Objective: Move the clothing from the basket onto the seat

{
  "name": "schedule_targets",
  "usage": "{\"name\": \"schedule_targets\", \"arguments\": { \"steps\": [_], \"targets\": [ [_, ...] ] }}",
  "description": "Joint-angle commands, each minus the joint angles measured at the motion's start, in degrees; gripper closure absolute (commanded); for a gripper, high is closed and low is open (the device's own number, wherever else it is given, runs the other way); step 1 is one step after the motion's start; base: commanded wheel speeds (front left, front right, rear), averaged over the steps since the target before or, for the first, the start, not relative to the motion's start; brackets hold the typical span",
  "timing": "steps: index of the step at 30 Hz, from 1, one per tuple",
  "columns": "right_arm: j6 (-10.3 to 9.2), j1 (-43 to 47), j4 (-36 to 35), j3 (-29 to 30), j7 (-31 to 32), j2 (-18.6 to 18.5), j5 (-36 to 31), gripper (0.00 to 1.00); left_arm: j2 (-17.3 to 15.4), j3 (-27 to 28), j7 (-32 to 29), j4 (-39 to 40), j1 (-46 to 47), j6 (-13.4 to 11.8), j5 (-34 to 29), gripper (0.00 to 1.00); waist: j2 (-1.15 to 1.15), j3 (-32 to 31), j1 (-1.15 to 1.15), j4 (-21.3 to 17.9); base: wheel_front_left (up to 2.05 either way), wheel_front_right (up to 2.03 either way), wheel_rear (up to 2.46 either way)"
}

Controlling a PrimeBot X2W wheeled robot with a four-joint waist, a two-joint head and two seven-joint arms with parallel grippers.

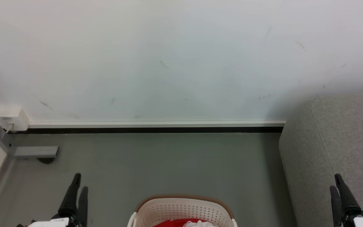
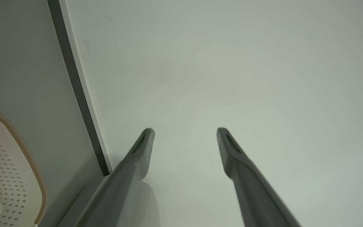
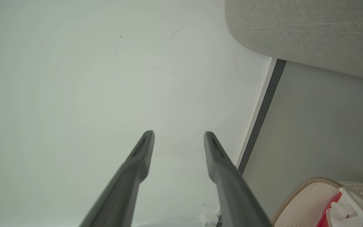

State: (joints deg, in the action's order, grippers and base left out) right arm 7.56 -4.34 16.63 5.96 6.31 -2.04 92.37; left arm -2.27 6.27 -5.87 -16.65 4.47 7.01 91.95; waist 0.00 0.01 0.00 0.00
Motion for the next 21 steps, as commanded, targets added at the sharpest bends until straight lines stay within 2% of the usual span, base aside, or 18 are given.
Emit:
{"name": "schedule_targets", "arguments": {
  "steps": [1,9,21],
  "targets": [
    [-0.01,-1.15,-1.21,-0.39,-0.62,-0.50,0.49,0.00,-0.22,-0.15,0.53,0.95,1.17,0.05,0.23,0.00,0.00,0.02,0.00,0.01,0.00,0.00,0.00],
    [-0.02,-1.76,-2.96,-2.32,-2.64,-0.57,0.53,0.00,-0.28,-0.59,2.81,1.98,1.46,0.10,-0.99,0.00,0.00,0.08,0.00,0.00,0.00,0.00,0.00],
    [-0.03,-2.19,-6.22,-4.90,-5.96,-1.43,-2.68,0.00,-0.37,-0.37,5.85,4.91,1.60,0.18,-7.00,0.00,0.00,0.25,0.00,-0.12,0.00,0.00,0.00]
  ]
}}
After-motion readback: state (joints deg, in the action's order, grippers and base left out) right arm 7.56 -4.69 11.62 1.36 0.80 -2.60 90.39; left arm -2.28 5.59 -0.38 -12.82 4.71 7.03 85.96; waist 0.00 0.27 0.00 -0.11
